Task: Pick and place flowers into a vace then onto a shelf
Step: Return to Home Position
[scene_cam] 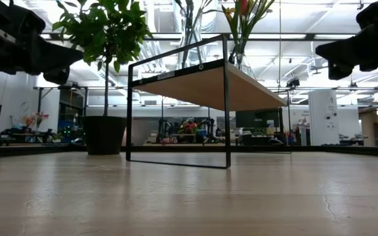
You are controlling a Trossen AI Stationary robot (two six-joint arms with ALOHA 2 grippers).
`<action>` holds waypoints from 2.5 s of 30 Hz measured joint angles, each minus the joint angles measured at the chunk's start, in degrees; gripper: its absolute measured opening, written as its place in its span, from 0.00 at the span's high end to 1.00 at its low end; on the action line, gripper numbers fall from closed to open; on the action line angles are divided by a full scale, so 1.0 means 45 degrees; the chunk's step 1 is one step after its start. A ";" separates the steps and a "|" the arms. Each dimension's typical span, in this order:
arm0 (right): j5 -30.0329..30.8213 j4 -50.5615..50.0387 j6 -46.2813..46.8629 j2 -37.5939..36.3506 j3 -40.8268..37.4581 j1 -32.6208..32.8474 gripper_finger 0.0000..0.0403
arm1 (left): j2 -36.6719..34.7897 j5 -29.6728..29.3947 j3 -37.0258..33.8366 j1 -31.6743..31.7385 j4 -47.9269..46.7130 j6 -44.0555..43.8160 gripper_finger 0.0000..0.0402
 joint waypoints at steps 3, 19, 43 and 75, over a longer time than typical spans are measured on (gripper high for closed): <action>0.0000 0.0003 0.0000 0.0050 0.0002 0.0002 0.98 | 0.0154 0.0000 0.0000 0.0000 0.0000 0.0000 1.00; 0.0000 0.0000 -0.0004 0.0105 0.0002 0.0001 0.98 | 0.0954 0.0000 0.0000 -0.0005 0.0000 -0.0002 1.00; 0.0001 0.0000 -0.0005 0.0101 0.0002 0.0001 0.98 | 0.1455 0.0000 0.0000 -0.0003 -0.0005 -0.0001 1.00; 0.0000 0.0000 -0.0005 0.0100 0.0002 0.0000 0.98 | 0.1455 0.0000 0.0000 0.0000 -0.0005 -0.0002 1.00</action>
